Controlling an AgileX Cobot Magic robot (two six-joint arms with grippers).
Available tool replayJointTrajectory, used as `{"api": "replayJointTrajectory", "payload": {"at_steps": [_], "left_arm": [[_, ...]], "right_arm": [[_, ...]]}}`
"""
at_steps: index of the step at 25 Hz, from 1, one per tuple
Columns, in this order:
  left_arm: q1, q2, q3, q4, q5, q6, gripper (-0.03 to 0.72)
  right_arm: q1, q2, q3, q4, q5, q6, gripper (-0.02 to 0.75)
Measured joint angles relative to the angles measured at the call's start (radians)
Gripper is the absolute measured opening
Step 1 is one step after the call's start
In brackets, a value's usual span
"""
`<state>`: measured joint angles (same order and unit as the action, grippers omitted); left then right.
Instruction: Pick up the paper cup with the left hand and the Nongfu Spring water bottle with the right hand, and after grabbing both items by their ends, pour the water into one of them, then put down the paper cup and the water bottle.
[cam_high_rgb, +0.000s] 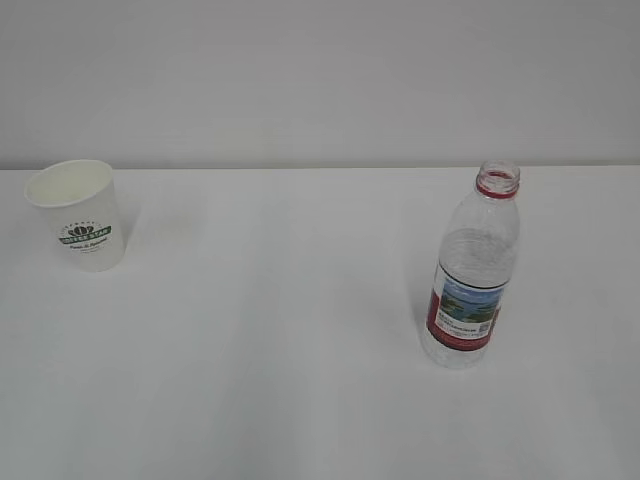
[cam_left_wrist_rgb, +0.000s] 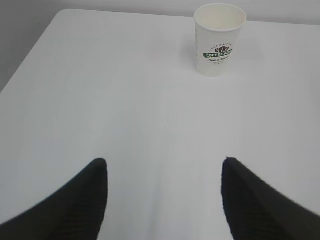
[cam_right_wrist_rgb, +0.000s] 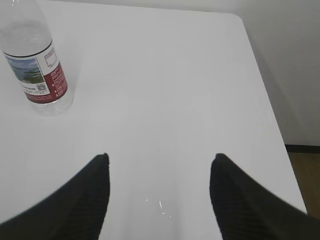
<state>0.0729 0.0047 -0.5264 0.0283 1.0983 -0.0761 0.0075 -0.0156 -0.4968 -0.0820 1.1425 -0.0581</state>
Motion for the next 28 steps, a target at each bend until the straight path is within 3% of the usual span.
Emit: {"api": "replayJointTrajectory", "payload": {"at_steps": [28], "left_arm": [[0.000, 0.000, 0.000, 0.000, 0.000, 0.000, 0.516]], "right_arm": [[0.000, 0.000, 0.000, 0.000, 0.000, 0.000, 0.479]]}}
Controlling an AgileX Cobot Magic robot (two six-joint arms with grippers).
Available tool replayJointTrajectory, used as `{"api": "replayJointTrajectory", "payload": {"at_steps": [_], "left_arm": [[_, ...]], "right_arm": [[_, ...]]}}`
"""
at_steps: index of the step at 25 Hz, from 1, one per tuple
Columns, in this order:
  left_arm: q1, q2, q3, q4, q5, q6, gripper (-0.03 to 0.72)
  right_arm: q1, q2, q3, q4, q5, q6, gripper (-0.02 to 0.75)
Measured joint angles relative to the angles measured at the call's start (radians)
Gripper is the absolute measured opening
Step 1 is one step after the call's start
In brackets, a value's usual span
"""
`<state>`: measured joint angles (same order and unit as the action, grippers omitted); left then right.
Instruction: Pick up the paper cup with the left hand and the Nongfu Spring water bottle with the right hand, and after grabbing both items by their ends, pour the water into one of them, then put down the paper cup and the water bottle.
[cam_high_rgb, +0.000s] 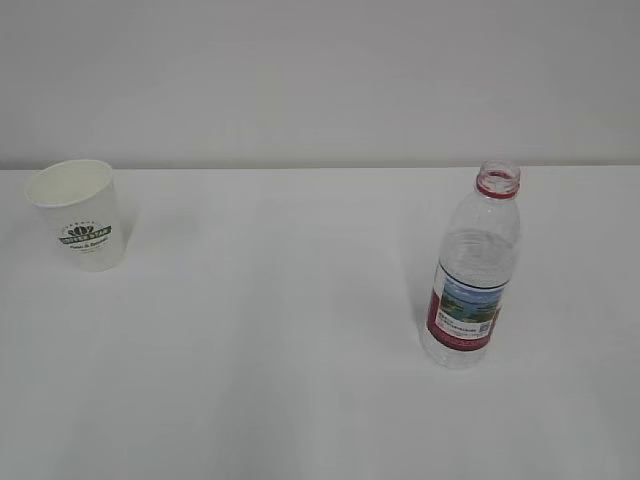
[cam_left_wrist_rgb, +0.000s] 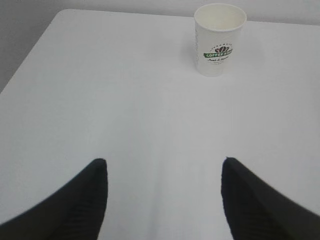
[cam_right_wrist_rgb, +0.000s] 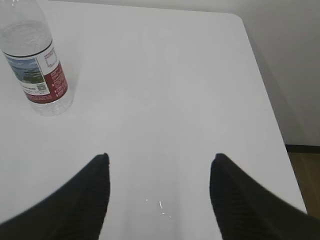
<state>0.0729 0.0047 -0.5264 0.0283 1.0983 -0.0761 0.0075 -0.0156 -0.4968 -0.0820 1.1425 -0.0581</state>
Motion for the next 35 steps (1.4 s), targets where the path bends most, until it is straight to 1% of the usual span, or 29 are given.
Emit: {"api": "replayJointTrajectory", "payload": {"at_steps": [8, 14, 24, 30, 35], "left_arm": [[0.000, 0.000, 0.000, 0.003, 0.000, 0.000, 0.515], [0.000, 0.000, 0.000, 0.044, 0.000, 0.000, 0.515], [0.000, 0.000, 0.000, 0.046, 0.000, 0.000, 0.515], [-0.030, 0.006, -0.010, 0.026, -0.001, 0.000, 0.515], [-0.034, 0.088, -0.045, 0.024, -0.005, 0.000, 0.515]], "right_arm": [[0.000, 0.000, 0.000, 0.000, 0.000, 0.000, 0.479], [0.000, 0.000, 0.000, 0.000, 0.000, 0.000, 0.479], [-0.001, 0.000, 0.000, 0.000, 0.000, 0.000, 0.478], [-0.001, 0.000, -0.029, 0.050, 0.000, 0.000, 0.478], [-0.001, 0.020, -0.070, 0.058, -0.034, 0.000, 0.478]]}}
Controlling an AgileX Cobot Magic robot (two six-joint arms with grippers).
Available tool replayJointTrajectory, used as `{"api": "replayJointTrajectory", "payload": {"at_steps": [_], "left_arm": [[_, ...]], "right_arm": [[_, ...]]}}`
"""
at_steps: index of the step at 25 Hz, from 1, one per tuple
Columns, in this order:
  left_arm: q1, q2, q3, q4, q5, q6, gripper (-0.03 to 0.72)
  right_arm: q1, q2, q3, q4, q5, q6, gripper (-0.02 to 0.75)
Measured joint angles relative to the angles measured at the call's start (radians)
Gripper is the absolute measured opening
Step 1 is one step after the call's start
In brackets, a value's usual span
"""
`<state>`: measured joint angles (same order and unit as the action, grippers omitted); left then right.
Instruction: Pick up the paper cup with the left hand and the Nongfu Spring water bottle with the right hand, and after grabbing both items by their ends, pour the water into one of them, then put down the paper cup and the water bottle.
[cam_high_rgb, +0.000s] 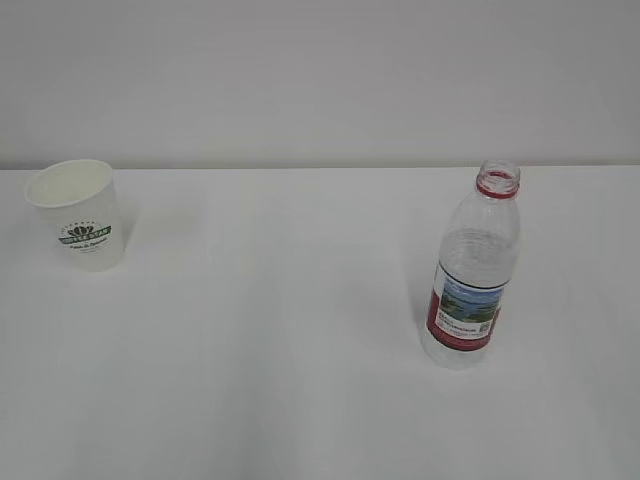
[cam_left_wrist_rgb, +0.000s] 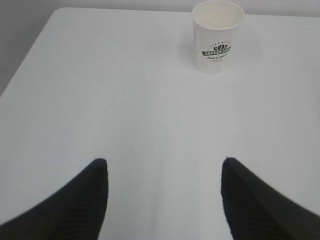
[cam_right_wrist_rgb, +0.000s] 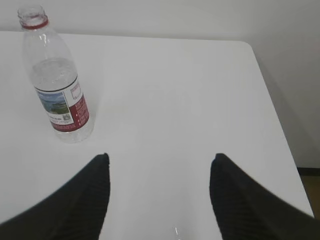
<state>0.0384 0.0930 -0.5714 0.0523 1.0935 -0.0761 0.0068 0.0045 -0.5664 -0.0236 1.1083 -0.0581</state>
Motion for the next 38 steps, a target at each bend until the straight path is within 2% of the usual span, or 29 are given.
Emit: {"api": "replayJointTrajectory", "payload": {"at_steps": [14, 24, 30, 38], "left_arm": [[0.000, 0.185, -0.130, 0.016, -0.082, 0.000, 0.515], [0.000, 0.328, -0.259, 0.022, -0.182, 0.000, 0.515], [-0.003, 0.406, -0.290, 0.022, -0.225, 0.000, 0.515], [-0.049, 0.512, -0.294, 0.027, -0.331, 0.042, 0.497]], "right_arm": [[0.000, 0.109, -0.030, 0.116, -0.140, 0.000, 0.477], [0.000, 0.186, -0.030, 0.193, -0.325, -0.007, 0.477], [0.000, 0.205, -0.030, 0.197, -0.423, -0.044, 0.477], [0.000, 0.294, -0.030, 0.241, -0.574, -0.048, 0.477]]}}
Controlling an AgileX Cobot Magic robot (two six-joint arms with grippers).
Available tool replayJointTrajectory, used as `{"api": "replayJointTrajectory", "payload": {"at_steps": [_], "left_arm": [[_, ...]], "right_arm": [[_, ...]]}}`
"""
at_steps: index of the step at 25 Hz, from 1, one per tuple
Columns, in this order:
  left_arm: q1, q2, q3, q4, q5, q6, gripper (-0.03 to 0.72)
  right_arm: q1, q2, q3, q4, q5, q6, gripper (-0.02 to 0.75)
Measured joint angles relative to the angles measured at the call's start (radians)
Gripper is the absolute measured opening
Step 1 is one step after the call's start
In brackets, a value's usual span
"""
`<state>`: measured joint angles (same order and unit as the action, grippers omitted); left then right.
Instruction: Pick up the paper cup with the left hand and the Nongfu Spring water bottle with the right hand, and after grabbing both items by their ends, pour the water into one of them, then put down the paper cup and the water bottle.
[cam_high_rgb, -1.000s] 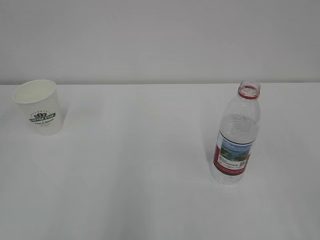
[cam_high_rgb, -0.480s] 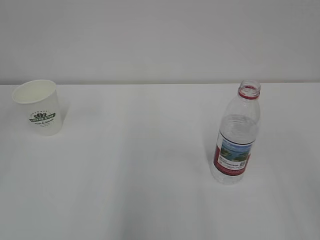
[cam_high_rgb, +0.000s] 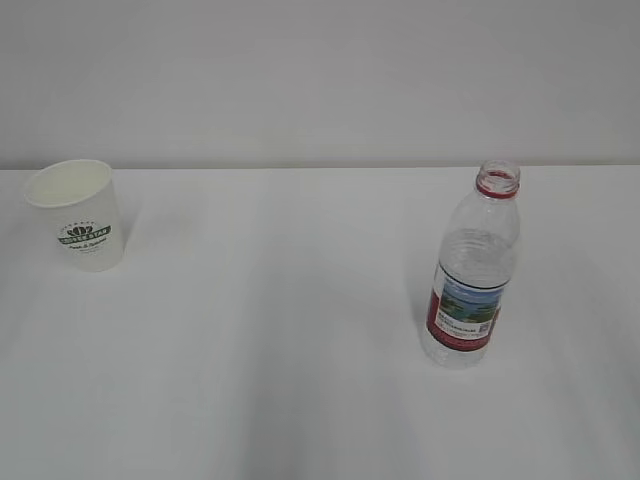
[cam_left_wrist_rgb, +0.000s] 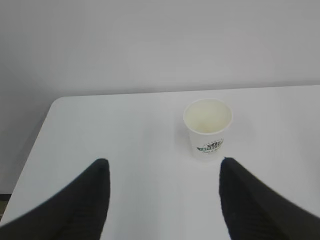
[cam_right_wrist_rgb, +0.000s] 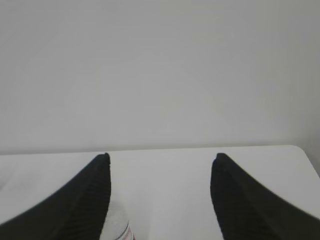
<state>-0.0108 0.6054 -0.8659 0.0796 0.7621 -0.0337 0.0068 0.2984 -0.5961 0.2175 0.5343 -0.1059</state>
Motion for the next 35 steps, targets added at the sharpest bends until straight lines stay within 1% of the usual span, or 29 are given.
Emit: {"api": "replayJointTrajectory", "payload": {"at_steps": [2, 8, 15, 21, 26, 32, 35], "left_arm": [[0.000, 0.012, 0.000, 0.006, -0.052, 0.002, 0.495], [0.000, 0.048, 0.000, 0.008, -0.335, 0.004, 0.491], [0.000, 0.088, 0.000, 0.002, -0.359, 0.004, 0.489], [0.000, 0.146, 0.009, 0.000, -0.390, 0.004, 0.488], [0.000, 0.152, 0.120, -0.016, -0.460, 0.004, 0.487], [0.000, 0.152, 0.297, -0.146, -0.613, 0.004, 0.486], [0.000, 0.152, 0.361, -0.168, -0.672, 0.004, 0.486]], "right_arm": [[0.000, 0.033, 0.000, 0.016, -0.058, 0.000, 0.477], [0.000, 0.151, 0.000, 0.028, -0.186, -0.026, 0.477], [0.000, 0.173, 0.000, 0.028, -0.305, -0.064, 0.477], [0.000, 0.209, 0.000, 0.026, -0.337, -0.070, 0.477], [0.000, 0.264, 0.000, 0.026, -0.352, -0.071, 0.477], [0.000, 0.271, 0.052, 0.026, -0.381, -0.073, 0.477], [0.000, 0.272, 0.101, 0.026, -0.395, -0.074, 0.477]]}}
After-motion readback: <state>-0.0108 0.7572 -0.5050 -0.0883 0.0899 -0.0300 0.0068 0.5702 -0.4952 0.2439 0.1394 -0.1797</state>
